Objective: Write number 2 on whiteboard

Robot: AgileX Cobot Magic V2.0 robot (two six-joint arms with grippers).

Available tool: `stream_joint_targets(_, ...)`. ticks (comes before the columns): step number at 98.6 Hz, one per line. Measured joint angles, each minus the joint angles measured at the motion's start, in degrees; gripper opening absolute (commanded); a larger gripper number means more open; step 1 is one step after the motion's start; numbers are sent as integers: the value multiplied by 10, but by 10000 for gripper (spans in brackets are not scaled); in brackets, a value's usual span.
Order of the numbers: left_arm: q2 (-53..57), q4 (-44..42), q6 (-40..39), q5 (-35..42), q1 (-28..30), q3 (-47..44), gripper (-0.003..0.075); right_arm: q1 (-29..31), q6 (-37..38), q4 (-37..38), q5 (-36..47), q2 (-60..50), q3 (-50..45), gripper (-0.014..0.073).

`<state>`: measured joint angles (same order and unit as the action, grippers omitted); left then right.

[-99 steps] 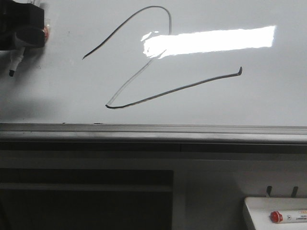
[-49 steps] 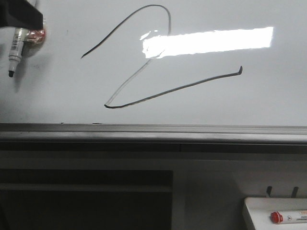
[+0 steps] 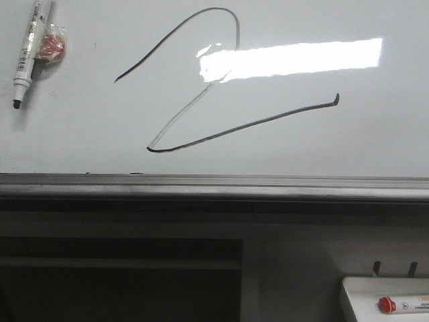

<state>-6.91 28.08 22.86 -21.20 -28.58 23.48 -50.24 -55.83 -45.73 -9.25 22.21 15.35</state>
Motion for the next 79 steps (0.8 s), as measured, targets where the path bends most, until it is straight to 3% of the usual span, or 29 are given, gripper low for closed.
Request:
stream_joint_targets(65, 43, -2, 0, 0, 0, -20, -20, 0, 0, 0, 1, 0, 0, -71)
stream_joint_targets(79, 45, -55, 0, 17, 4, -45, -20, 0, 0, 0, 1, 0, 0, -71)
